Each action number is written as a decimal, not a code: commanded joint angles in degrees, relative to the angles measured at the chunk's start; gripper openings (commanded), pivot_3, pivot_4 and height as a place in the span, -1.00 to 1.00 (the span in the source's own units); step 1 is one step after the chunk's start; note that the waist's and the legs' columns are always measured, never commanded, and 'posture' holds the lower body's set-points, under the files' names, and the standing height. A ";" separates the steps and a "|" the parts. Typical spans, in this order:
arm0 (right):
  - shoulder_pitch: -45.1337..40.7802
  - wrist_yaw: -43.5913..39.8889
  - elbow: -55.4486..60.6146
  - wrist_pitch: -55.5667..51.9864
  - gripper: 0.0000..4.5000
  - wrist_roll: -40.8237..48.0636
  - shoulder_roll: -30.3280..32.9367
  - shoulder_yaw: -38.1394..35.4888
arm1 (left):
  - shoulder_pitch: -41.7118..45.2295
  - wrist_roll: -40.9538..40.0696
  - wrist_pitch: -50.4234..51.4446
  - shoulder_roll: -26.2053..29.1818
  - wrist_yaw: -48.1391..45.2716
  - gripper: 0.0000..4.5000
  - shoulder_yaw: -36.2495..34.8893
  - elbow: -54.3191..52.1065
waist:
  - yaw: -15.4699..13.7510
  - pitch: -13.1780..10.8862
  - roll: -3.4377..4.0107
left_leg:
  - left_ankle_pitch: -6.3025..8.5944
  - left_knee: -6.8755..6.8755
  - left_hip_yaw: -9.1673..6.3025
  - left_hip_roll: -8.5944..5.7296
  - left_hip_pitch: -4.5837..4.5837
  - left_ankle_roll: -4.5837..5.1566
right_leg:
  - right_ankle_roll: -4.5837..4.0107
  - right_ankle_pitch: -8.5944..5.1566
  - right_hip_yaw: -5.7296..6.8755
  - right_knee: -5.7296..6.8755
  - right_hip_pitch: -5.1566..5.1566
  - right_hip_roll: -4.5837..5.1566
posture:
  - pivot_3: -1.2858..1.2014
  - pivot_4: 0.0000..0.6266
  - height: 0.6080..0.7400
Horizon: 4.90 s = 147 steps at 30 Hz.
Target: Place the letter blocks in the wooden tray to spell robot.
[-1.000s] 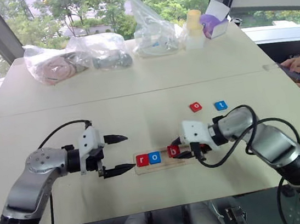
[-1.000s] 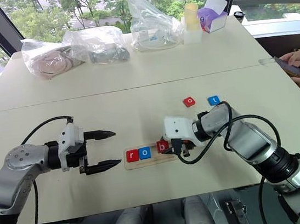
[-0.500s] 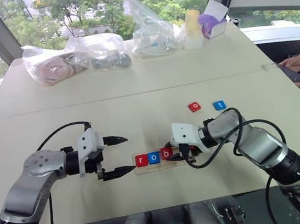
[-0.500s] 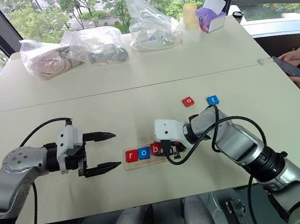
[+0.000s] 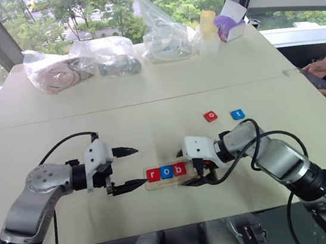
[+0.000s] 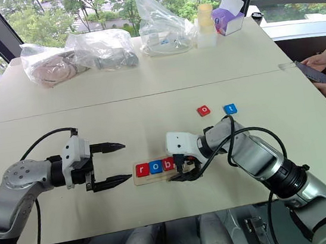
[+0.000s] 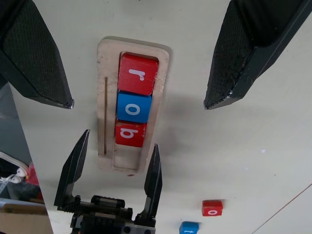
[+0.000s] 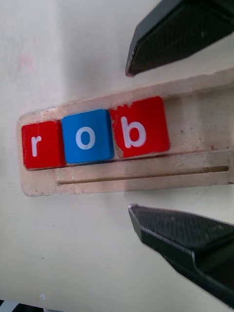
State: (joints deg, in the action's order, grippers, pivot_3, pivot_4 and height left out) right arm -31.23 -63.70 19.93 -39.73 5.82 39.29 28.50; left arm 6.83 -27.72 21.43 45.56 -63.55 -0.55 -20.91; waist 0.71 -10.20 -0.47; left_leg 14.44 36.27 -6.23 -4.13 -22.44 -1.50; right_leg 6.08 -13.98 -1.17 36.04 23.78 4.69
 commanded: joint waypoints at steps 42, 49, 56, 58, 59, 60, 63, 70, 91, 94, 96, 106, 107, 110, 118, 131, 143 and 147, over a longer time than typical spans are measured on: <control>-6.37 39.38 -16.99 -28.78 -0.50 -0.13 -15.56 -26.81 | 2.43 1.76 -1.77 -3.12 1.91 1.00 1.48 0.40 | 0.17 0.01 0.02 | -0.03 -0.08 0.09 -0.02 -0.07 -0.02 | -0.08 0.08 -0.10 0.15 0.23 -0.12 | 0.03 -0.52 1.00; 2.88 38.49 4.53 -49.67 -0.50 5.37 -10.94 -33.97 | 2.49 2.17 -2.27 -3.81 1.68 1.00 1.83 0.98 | -0.04 0.01 0.03 | -0.03 -0.11 0.07 -0.02 -0.13 -0.02 | -0.08 0.08 -0.09 0.12 0.25 -0.08 | 0.03 -0.52 1.00; 19.42 41.50 20.86 -52.77 -0.50 15.44 -11.09 -42.12 | 2.47 2.27 -2.80 -4.33 1.72 1.00 2.04 1.53 | 0.17 0.05 0.02 | -0.02 -0.07 0.06 0.00 -0.08 -0.01 | -0.07 0.06 -0.04 0.11 0.17 -0.09 | 0.03 -0.52 1.00; 21.67 43.30 23.16 -52.77 -0.50 18.52 -12.08 -42.91 | 2.59 2.33 -2.91 -4.33 1.54 1.00 2.13 1.76 | 0.15 0.05 0.02 | -0.02 -0.06 0.07 0.03 -0.01 -0.01 | -0.07 0.06 -0.07 0.11 0.11 -0.09 | 0.03 -0.52 1.00; 22.44 44.23 24.02 -52.77 -0.50 20.11 -12.58 -43.23 | 2.75 2.41 -3.01 -4.33 1.43 1.00 2.23 1.98 | 0.08 0.05 0.02 | -0.02 -0.04 0.06 0.04 0.01 -0.01 | -0.08 0.06 -0.07 0.11 0.08 -0.10 | 0.03 -0.52 1.00; 22.76 45.24 24.41 -52.77 -0.50 21.49 -12.79 -43.51 | 2.94 2.49 -3.07 -4.33 1.33 1.00 2.31 2.20 | 0.06 0.05 0.02 | -0.02 -0.03 0.04 0.05 0.02 -0.01 | -0.08 0.05 -0.05 0.11 0.05 -0.11 | 0.03 -0.52 1.00; 22.22 47.68 24.10 -52.77 0.13 25.57 -11.94 -44.17 | 3.60 2.60 -3.06 -4.41 1.15 1.00 2.53 2.65 | 0.08 0.05 0.01 | -0.03 0.00 0.05 0.04 0.03 -0.01 | -0.07 0.05 -0.05 0.10 0.02 -0.12 | 0.03 -0.52 1.00; 17.56 30.09 22.10 -41.59 0.97 30.66 16.62 -34.96 | 4.89 3.02 -3.28 -4.70 0.93 1.00 2.99 3.59 | -0.01 -0.10 0.20 | -0.03 0.08 0.10 -0.02 0.00 0.04 | -0.06 0.00 0.02 -0.03 -0.07 -0.06 | 0.03 -0.52 1.00; 9.94 -11.45 -29.91 34.08 0.97 4.71 15.60 -17.37 | 2.34 1.34 -2.58 -3.10 -0.27 1.00 2.48 -0.48 | -0.01 -0.14 0.10 | 0.01 0.03 0.06 -0.01 0.10 0.07 | 0.08 -0.04 0.03 -0.08 -0.21 -0.02 | 0.03 -0.52 1.00; 9.60 -12.00 -30.93 34.70 0.72 3.95 14.98 -17.50 | 2.05 0.57 -2.12 -2.64 -0.59 1.00 2.24 -1.15 | -0.02 -0.13 0.10 | 0.01 0.04 0.05 0.00 0.11 0.07 | 0.06 -0.04 0.03 -0.06 -0.21 -0.02 | 0.03 -0.52 1.00; 9.61 -12.26 -31.02 35.05 0.34 3.63 14.78 -17.66 | 2.10 0.07 -1.64 -2.46 -0.61 1.00 2.08 -1.42 | -0.04 -0.13 0.10 | 0.01 0.04 0.04 0.00 0.11 0.06 | 0.06 -0.04 0.03 -0.06 -0.22 -0.01 | 0.03 -0.52 1.00; 8.94 -10.22 -15.81 24.26 -0.50 7.75 13.31 -19.77 | 3.22 -0.18 -1.22 -2.34 -0.23 1.00 2.15 -0.93 | -0.03 -0.14 0.13 | 0.01 0.03 0.04 0.00 0.10 0.06 | 0.06 -0.04 -0.01 -0.03 -0.17 0.02 | 0.03 -0.52 1.00; 8.64 -9.96 -13.17 21.74 -0.50 8.36 13.17 -19.47 | 3.24 -0.18 -1.18 -2.34 -0.18 1.00 2.16 -0.94 | -0.07 -0.14 0.13 | 0.01 0.03 0.04 0.00 0.09 0.06 | 0.06 -0.04 -0.01 -0.03 -0.16 0.02 | 0.03 -0.52 1.00; 8.18 -9.03 -6.43 15.53 -0.50 8.93 12.43 -17.17 | 3.43 -0.10 -0.98 -2.54 0.03 1.00 2.29 -0.95 | -0.14 -0.14 0.12 | 0.01 0.04 0.02 0.00 0.07 0.06 | 0.06 -0.04 0.00 -0.04 -0.16 0.04 | 0.03 -0.52 1.00; 6.47 -6.18 -2.27 9.83 -0.50 6.20 8.96 -11.19 | 3.00 -0.23 -0.50 -2.43 0.28 1.00 2.12 -1.64 | -0.13 -0.14 0.11 | 0.01 0.04 0.01 -0.02 0.05 0.05 | 0.06 -0.04 0.02 -0.06 -0.16 0.07 | 0.03 -0.52 1.00; 4.62 -5.37 -4.26 9.59 -0.50 3.86 5.48 -7.13 | 1.85 -0.33 -0.13 -2.38 1.06 1.00 1.89 -2.47 | -0.06 -0.14 0.11 | 0.01 0.04 0.00 -0.01 0.05 0.05 | 0.06 -0.04 0.03 -0.04 -0.13 0.04 | 0.03 -0.52 1.00; 3.49 -5.04 -7.23 11.17 -0.50 1.75 4.16 -6.47 | 1.30 -0.60 0.03 -2.35 1.59 1.00 1.88 -3.09 | -0.08 -0.14 0.11 | 0.01 0.04 0.01 -0.01 0.05 0.05 | 0.06 -0.04 0.03 -0.05 -0.13 0.01 | 0.03 -0.52 1.00; 3.51 -5.43 -7.11 10.89 -0.04 1.74 4.10 -6.26 | 1.24 -0.58 0.08 -2.32 1.69 1.00 1.84 -3.12 | -0.07 -0.14 0.11 | 0.01 0.03 0.01 -0.01 0.05 0.05 | 0.06 -0.04 0.03 -0.04 -0.13 0.01 | 0.03 -0.52 1.00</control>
State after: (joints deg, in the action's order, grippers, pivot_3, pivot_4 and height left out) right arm -26.88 -68.85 11.97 -29.42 7.52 43.83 22.24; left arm 7.99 -27.41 21.70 42.76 -61.94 2.68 -22.31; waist 0.64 -10.34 -0.35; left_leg 14.45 36.30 -6.22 -4.14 -22.39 -1.45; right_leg 6.14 -14.01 -1.14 36.00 23.65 4.69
